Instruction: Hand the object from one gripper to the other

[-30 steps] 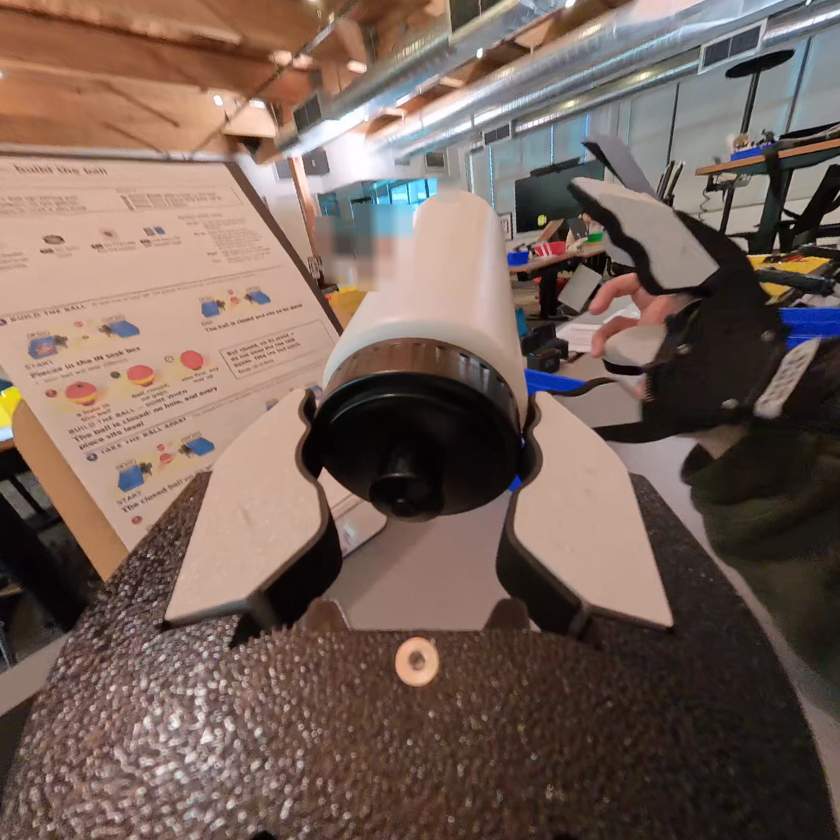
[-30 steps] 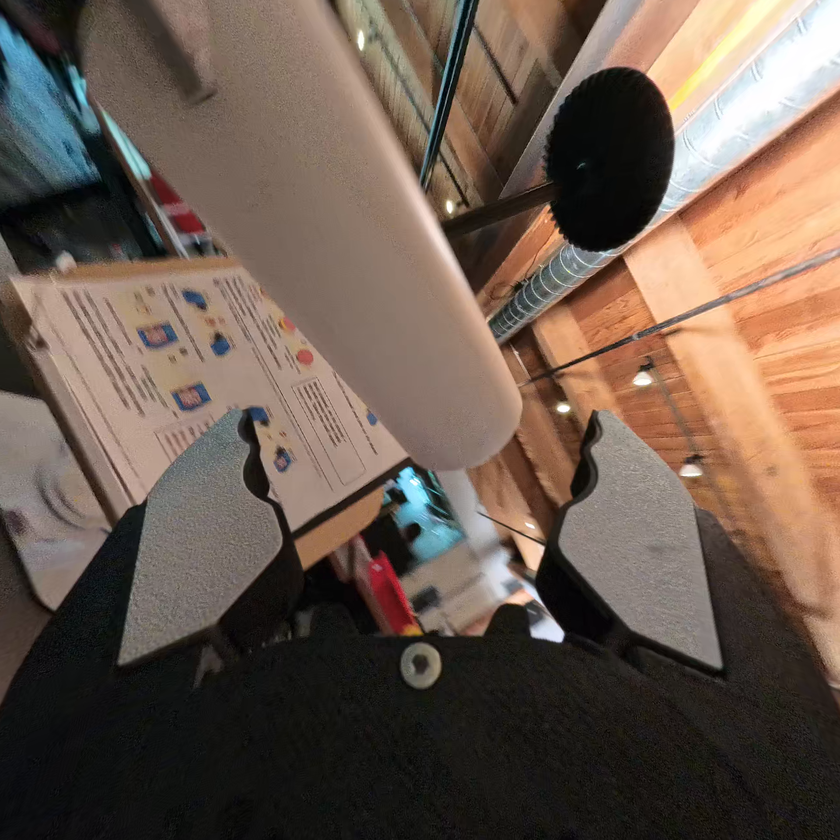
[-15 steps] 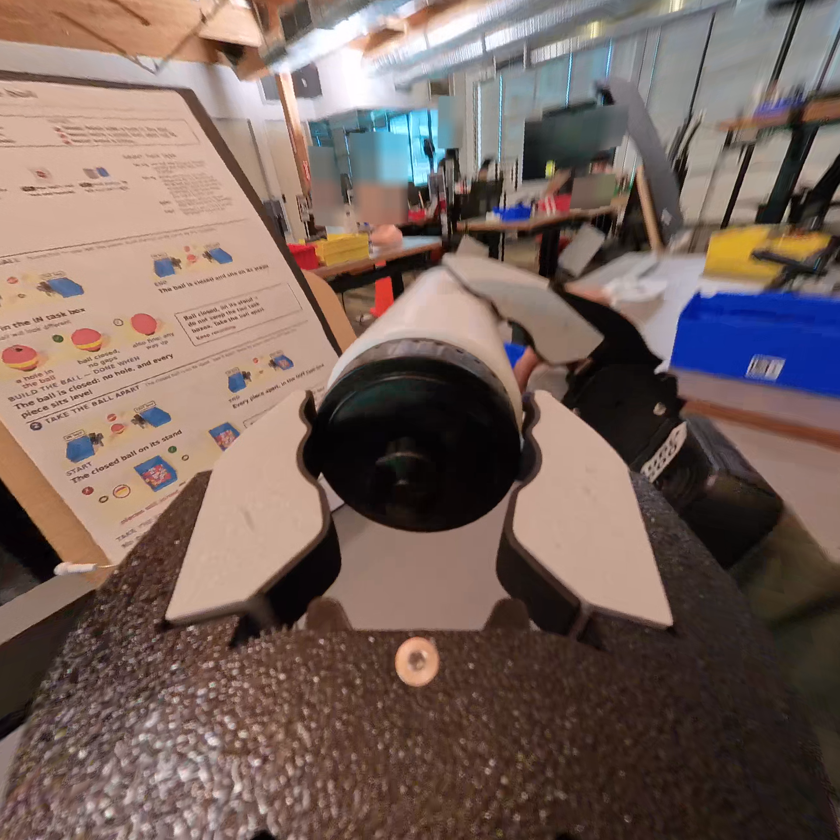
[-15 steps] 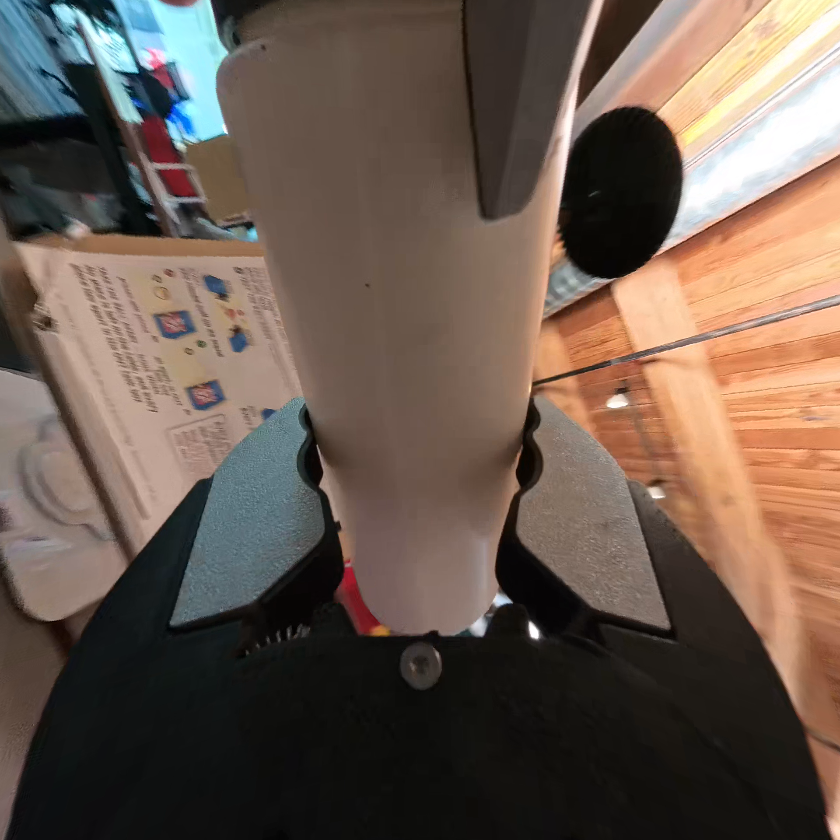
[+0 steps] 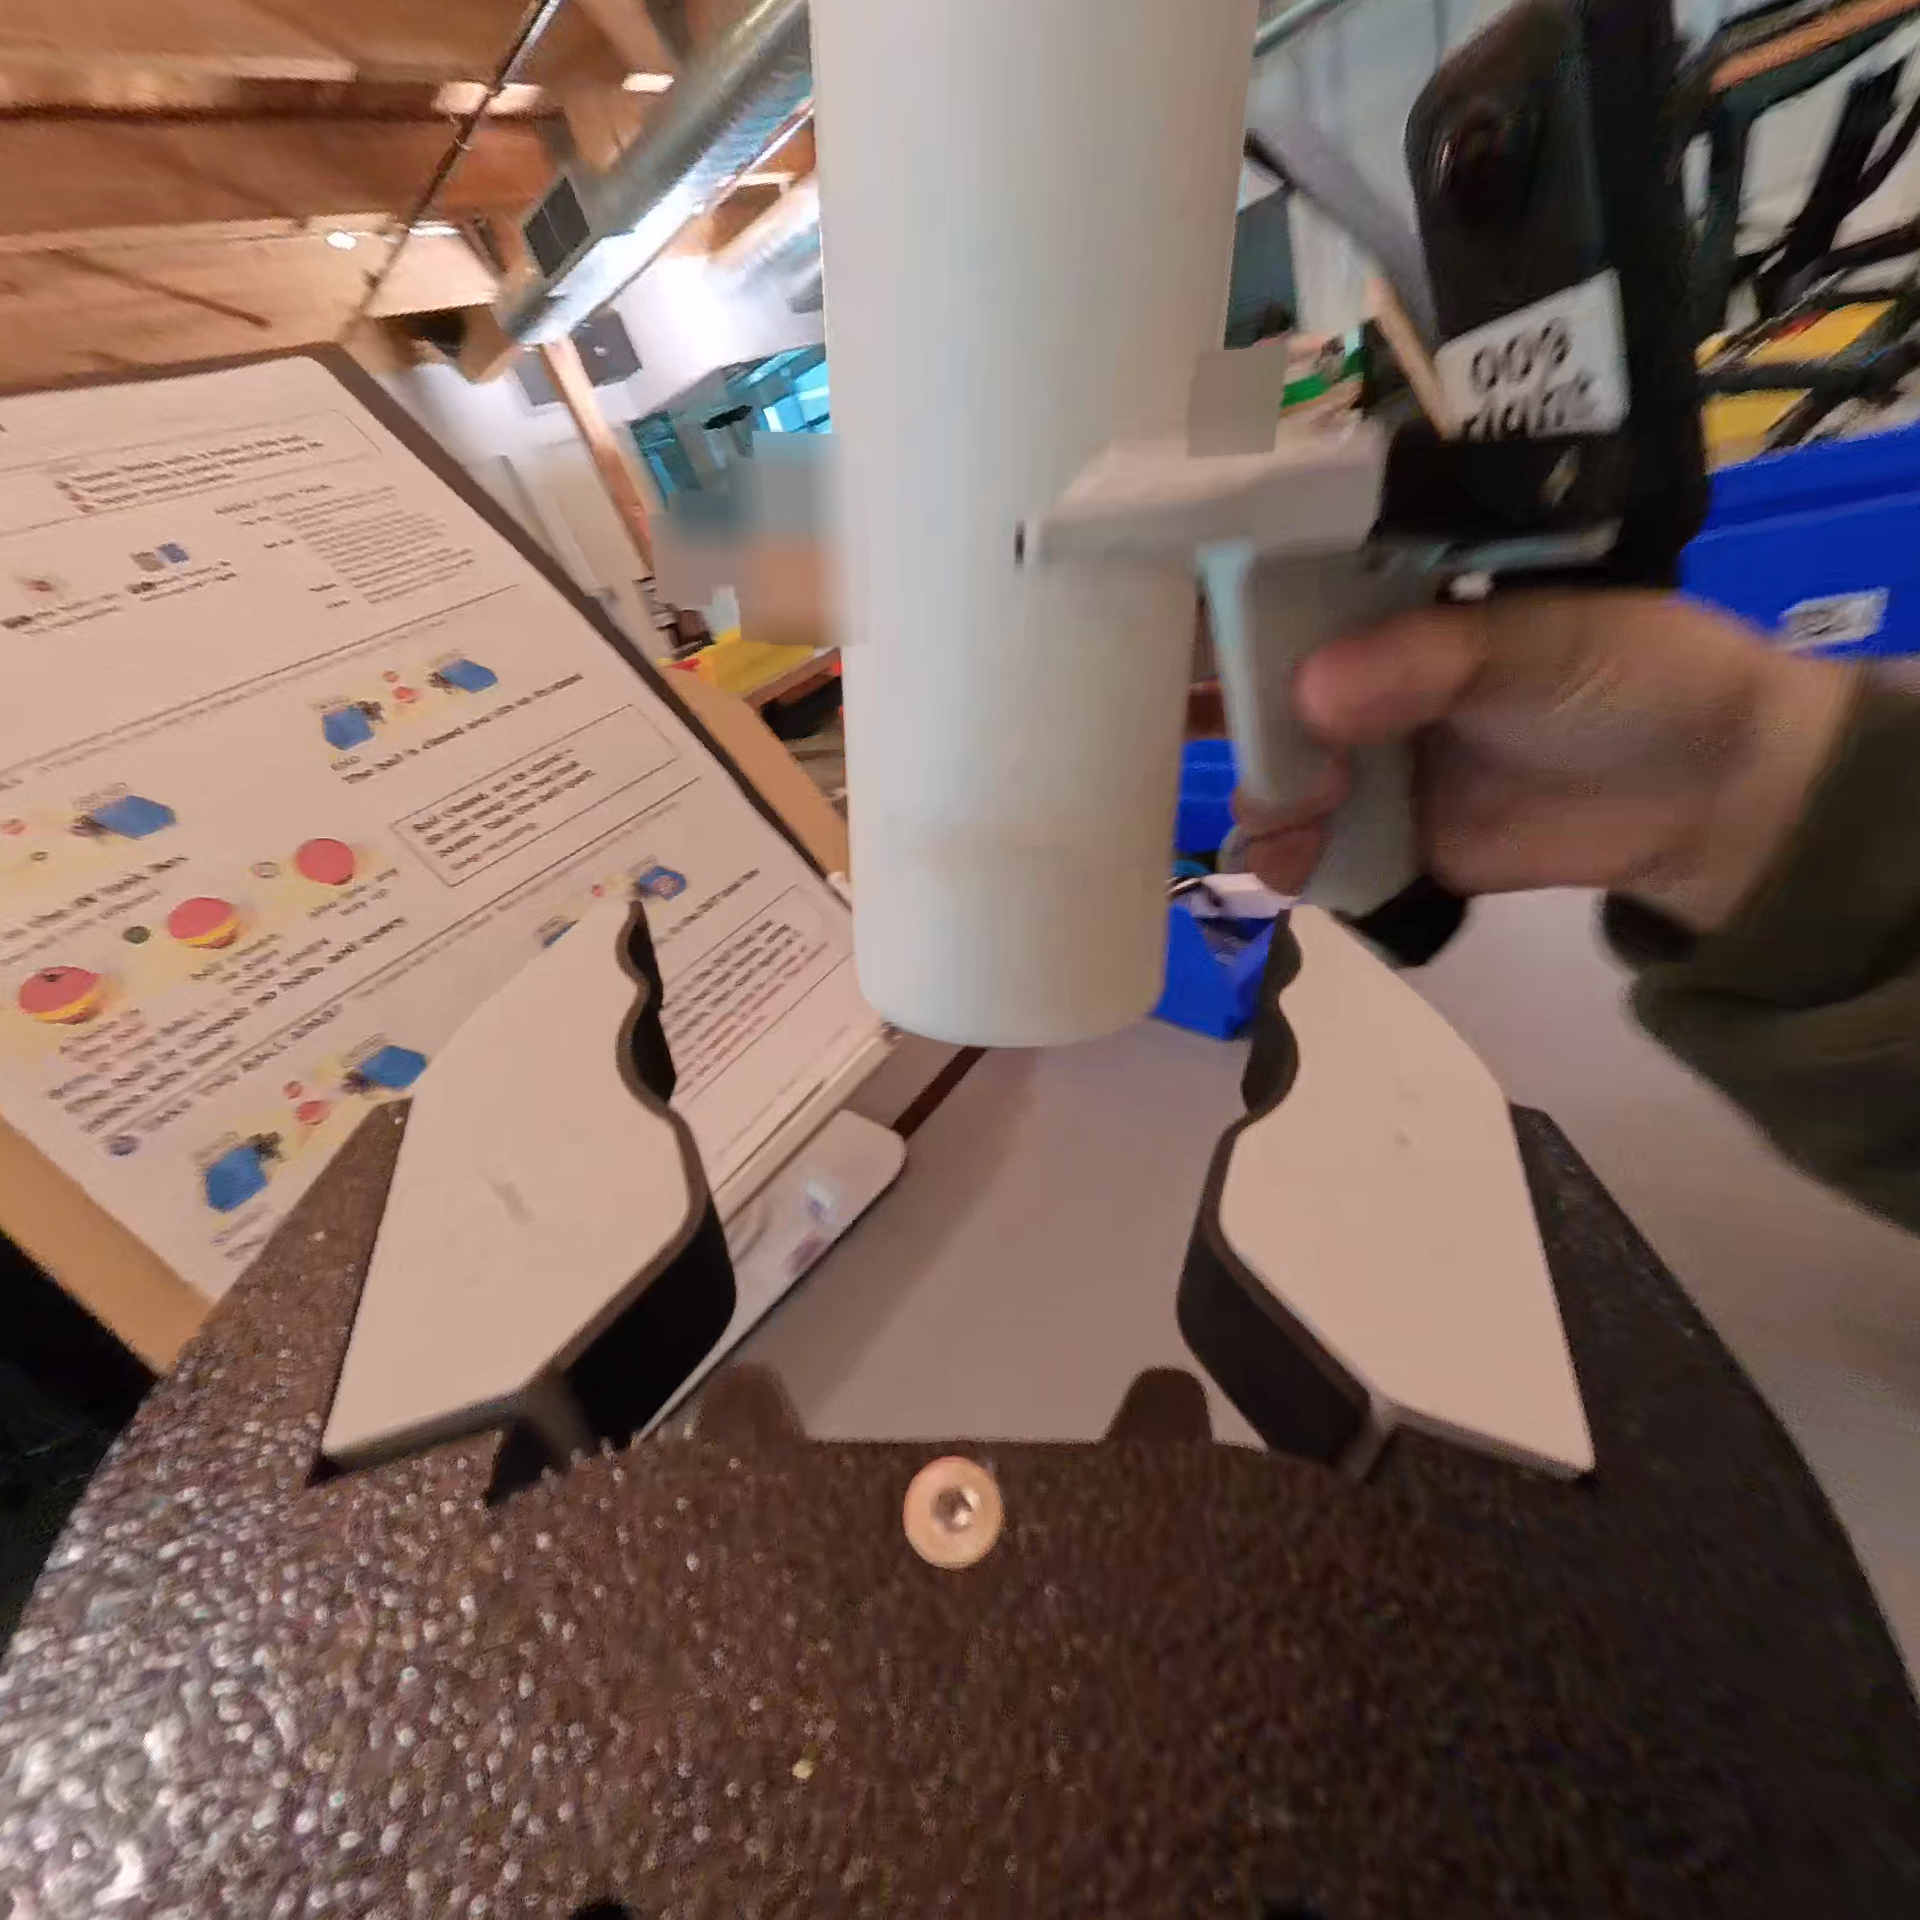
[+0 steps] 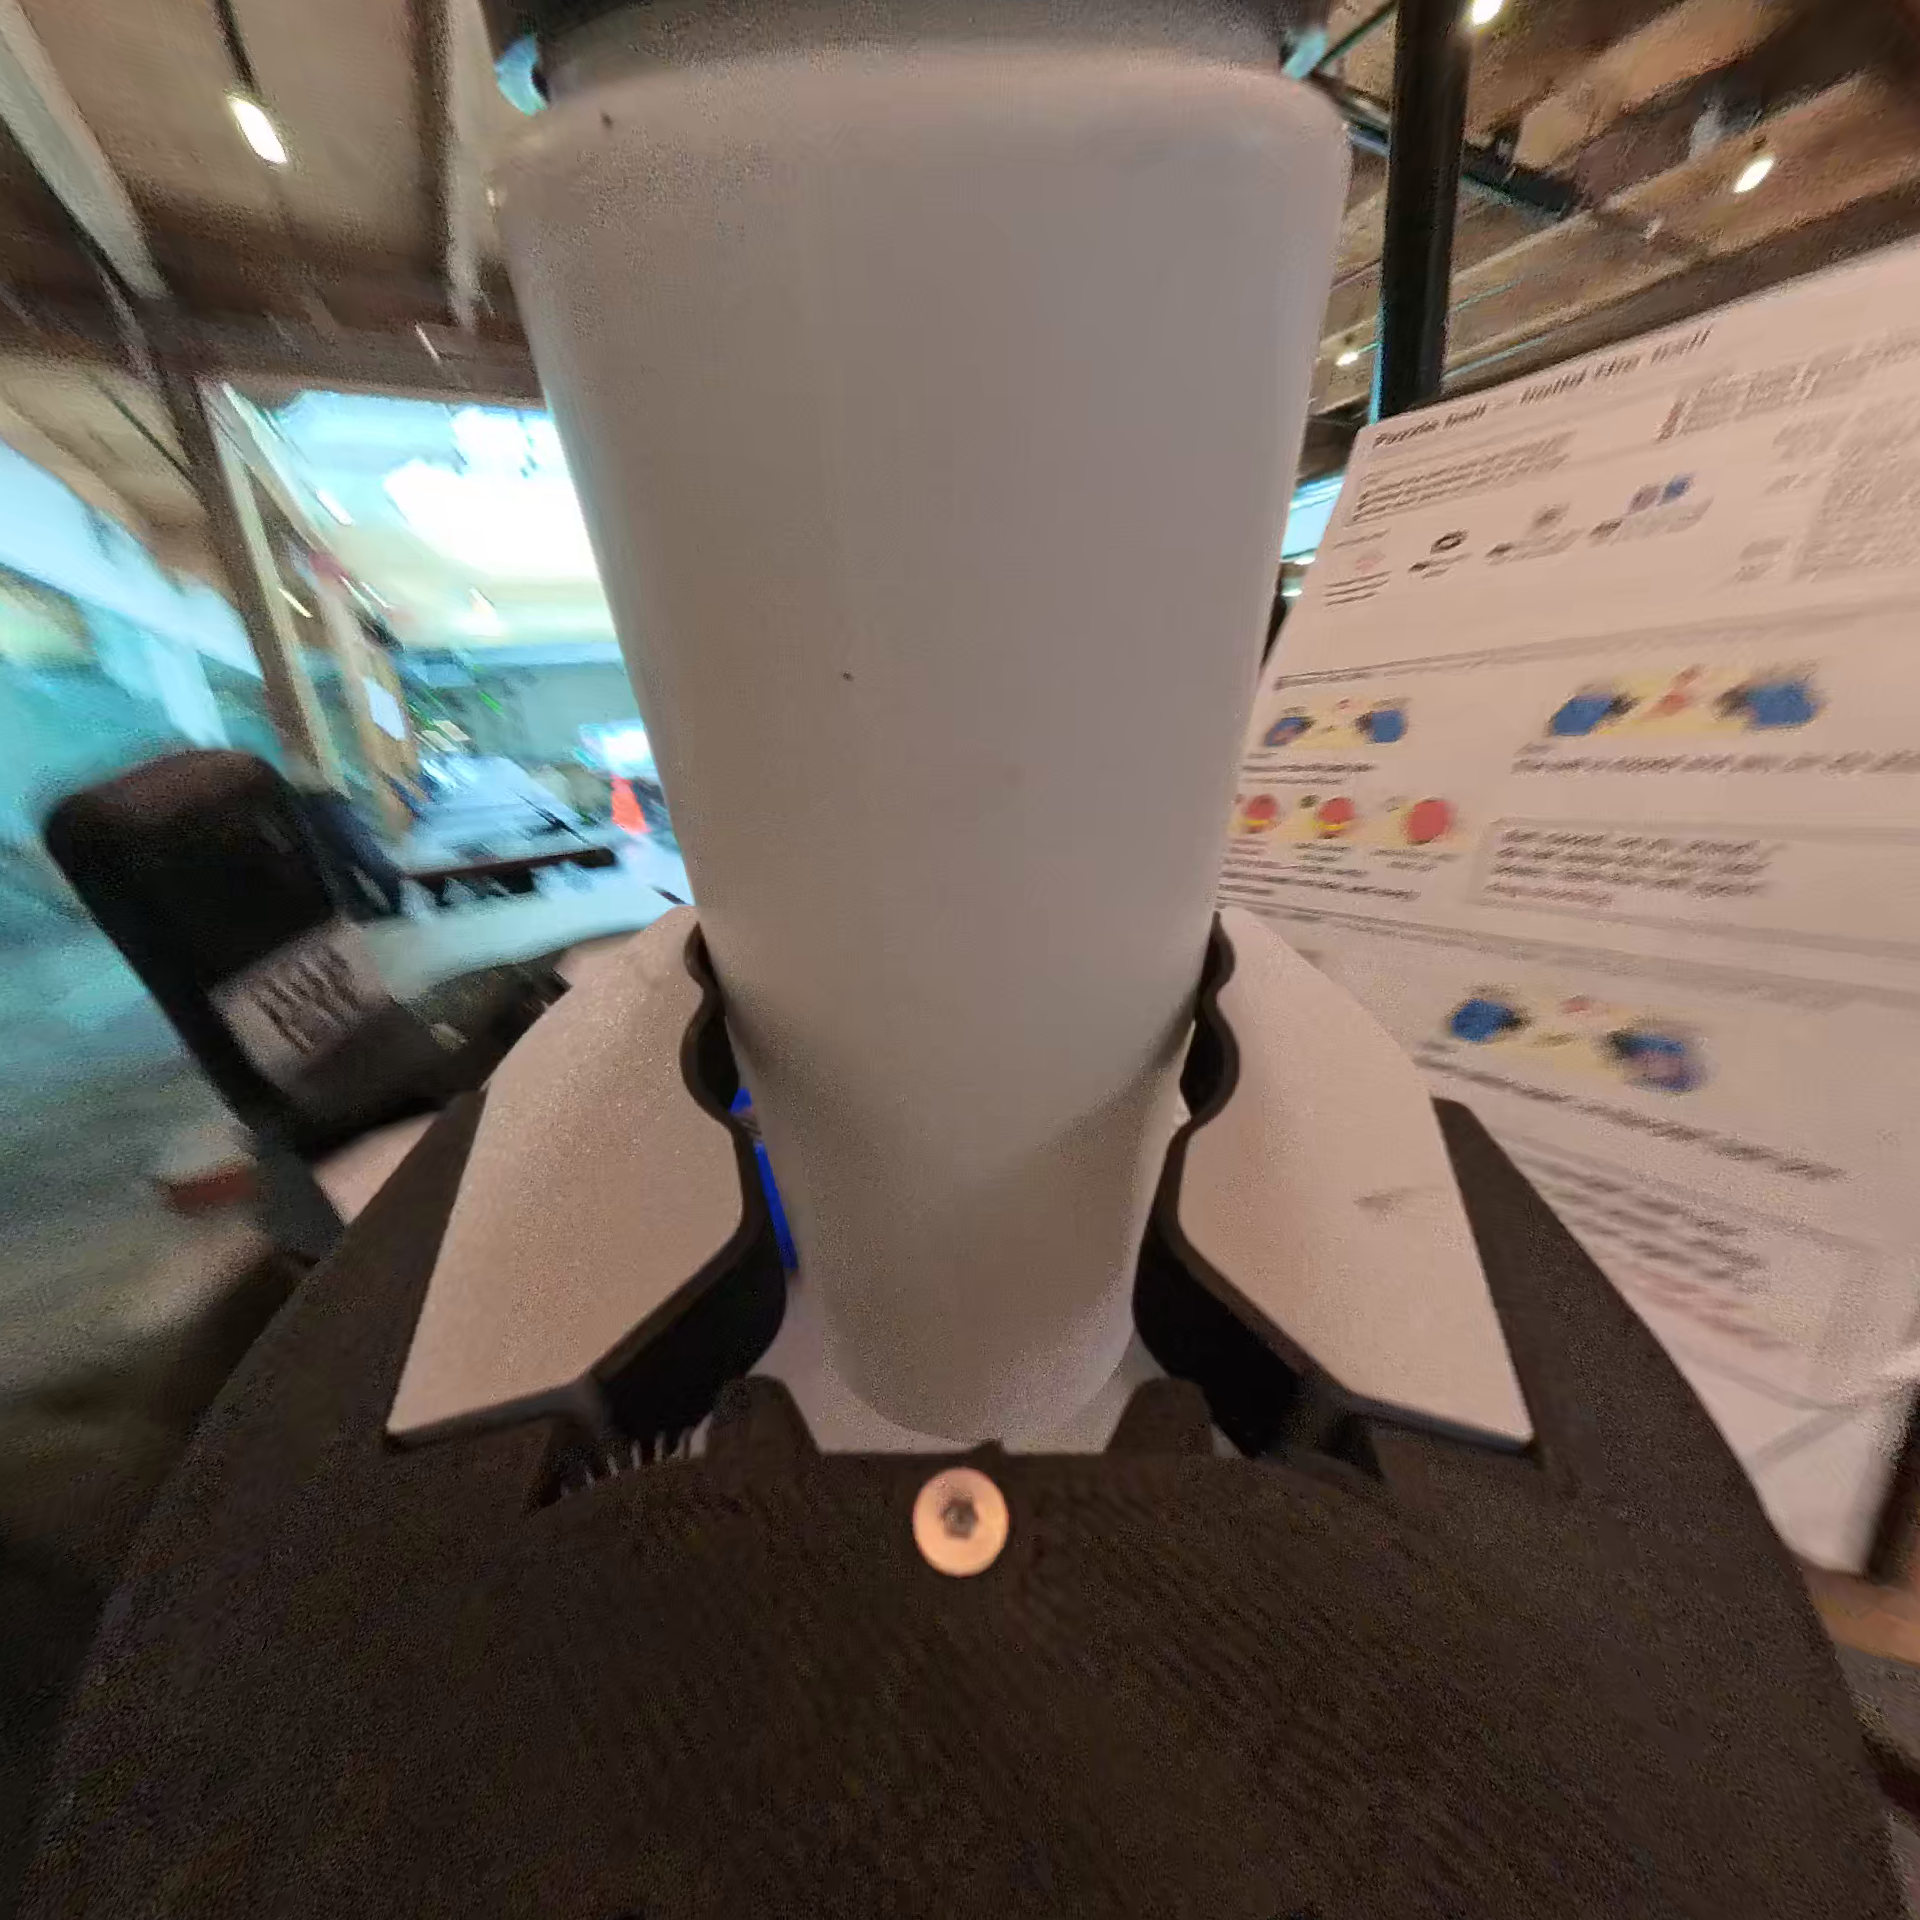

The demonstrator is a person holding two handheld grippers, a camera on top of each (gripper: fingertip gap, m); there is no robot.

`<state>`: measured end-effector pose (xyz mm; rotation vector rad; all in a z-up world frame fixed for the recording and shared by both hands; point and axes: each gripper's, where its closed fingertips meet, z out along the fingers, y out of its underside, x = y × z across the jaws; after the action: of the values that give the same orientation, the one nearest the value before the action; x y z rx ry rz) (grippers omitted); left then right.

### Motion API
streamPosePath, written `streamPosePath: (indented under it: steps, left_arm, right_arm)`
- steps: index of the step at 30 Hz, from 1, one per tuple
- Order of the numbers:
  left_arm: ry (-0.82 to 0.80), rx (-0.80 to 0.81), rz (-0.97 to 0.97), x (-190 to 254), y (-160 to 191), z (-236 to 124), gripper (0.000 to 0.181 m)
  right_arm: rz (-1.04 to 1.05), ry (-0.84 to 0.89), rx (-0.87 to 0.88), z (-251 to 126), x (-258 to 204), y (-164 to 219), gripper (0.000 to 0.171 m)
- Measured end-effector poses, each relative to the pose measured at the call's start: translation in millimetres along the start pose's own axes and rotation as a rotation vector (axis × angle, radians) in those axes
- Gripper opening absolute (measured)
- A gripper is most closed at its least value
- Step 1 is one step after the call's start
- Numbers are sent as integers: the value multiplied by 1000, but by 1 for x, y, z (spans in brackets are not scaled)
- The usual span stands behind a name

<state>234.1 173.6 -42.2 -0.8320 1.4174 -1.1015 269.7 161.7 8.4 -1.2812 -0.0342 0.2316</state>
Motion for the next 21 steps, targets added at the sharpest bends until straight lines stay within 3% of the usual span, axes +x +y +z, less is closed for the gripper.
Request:
streamPosePath:
  steps: [1, 2, 7, 10, 16, 18, 21]
  left_arm:
    - [-40, -10, 36, -2, 5, 5, 106]
    - [-73, -30, 56, -3, 11, 10, 100]
    - [-137, -104, 115, 9, 20, 28, 102]
    - [-255, -112, 196, 0, 22, 29, 97]
    - [-223, -120, 201, 1, 27, 32, 95]
    - [-150, -73, 130, 8, 21, 31, 94]
    - [179, 10, -125, 35, 11, 23, 93]
  right_arm:
    - [81, -29, 15, 0, -3, -1, 87]
    - [140, -53, 26, 2, -5, -2, 87]
    - [266, -57, 26, 12, -12, 6, 87]
    - [257, -42, -4, 16, -16, 11, 87]
    - [183, -35, -74, 12, -15, 15, 87]
    - [115, -3, -35, 5, -9, 5, 100]
    - [186, -67, 29, -12, -4, -13, 122]
